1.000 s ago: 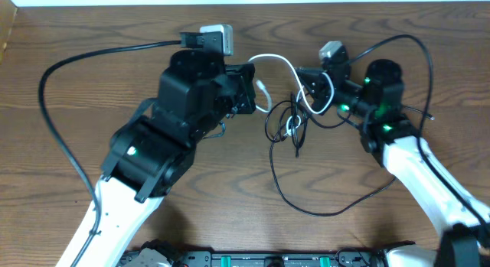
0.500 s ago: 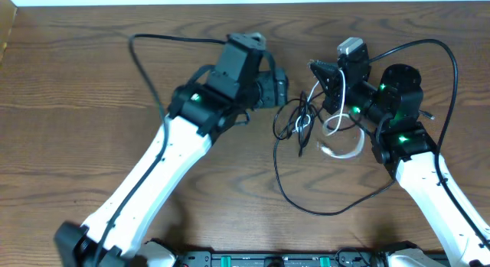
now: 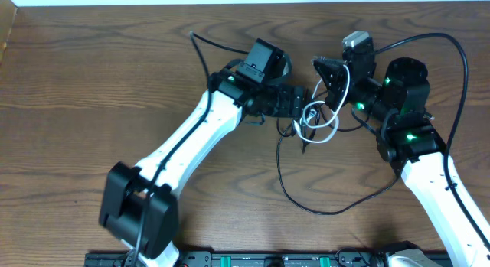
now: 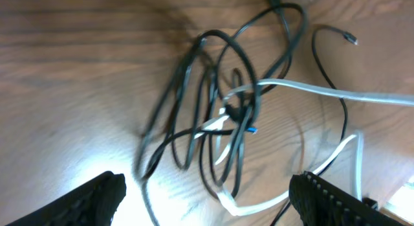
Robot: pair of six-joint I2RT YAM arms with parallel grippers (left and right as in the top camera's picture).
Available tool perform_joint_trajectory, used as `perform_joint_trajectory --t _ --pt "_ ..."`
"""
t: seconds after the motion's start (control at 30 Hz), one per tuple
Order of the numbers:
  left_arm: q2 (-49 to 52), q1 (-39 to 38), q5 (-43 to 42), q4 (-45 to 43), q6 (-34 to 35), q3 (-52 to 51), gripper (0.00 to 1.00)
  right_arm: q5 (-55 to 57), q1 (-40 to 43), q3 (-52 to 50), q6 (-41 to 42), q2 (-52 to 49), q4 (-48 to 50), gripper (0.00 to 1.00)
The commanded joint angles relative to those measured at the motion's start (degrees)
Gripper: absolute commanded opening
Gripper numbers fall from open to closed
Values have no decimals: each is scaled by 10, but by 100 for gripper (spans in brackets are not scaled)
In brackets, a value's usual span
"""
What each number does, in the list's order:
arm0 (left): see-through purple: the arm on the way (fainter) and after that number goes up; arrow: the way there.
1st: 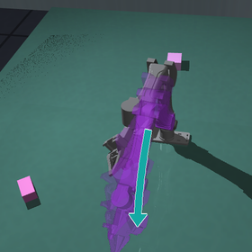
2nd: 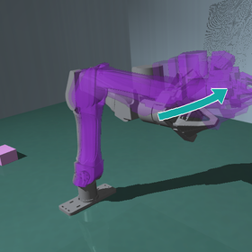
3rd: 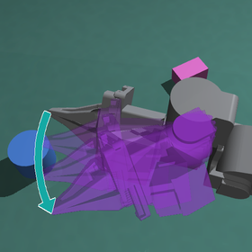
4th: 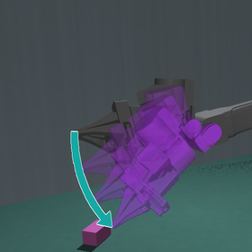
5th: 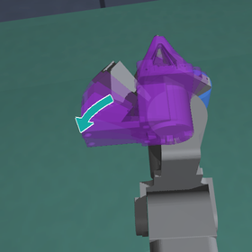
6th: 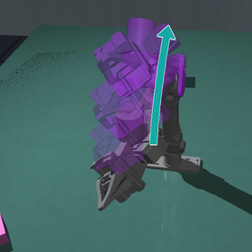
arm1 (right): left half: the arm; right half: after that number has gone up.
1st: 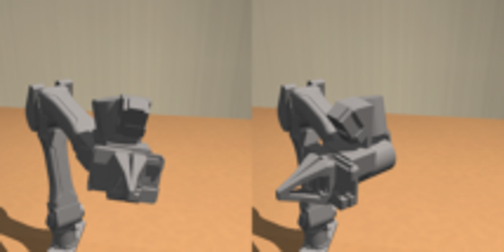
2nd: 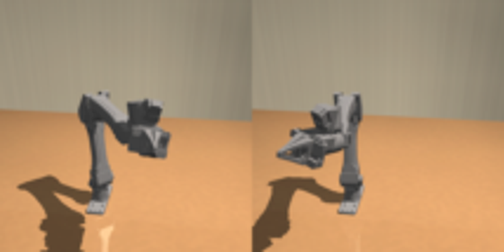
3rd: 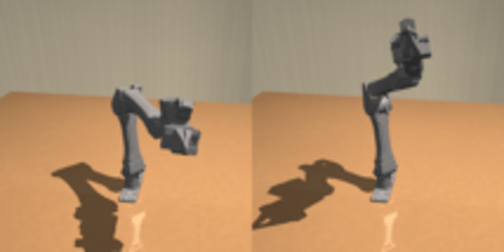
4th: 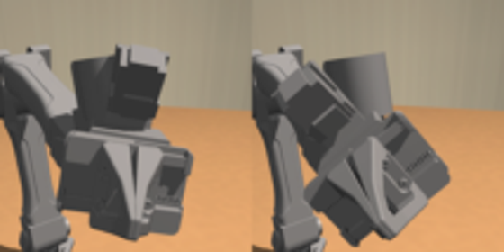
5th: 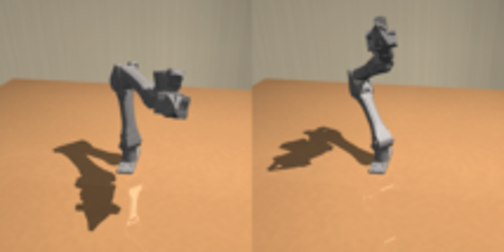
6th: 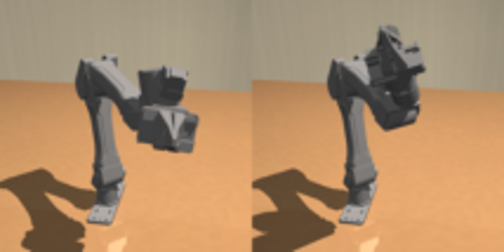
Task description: Untangle cables
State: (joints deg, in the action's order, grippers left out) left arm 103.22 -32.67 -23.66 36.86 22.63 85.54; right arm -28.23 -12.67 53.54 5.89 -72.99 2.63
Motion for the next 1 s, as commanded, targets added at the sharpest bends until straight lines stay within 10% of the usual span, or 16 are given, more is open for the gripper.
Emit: perform_joint_trajectory --t 0.0,0.23,0.5,0.97 --pt "37 2 -57 -37 9 13 85 -26 3 12 8 9 -14 1" --pt "85 2 -60 -90 58 13 82 -99 3 12 -8 9 -30 1" --pt "115 2 -70 -83 42 12 29 -97 3 12 -25 9 -61 2" --pt "119 65 -68 -16 -47 10 10 -47 62 12 -60 30 -113 1"
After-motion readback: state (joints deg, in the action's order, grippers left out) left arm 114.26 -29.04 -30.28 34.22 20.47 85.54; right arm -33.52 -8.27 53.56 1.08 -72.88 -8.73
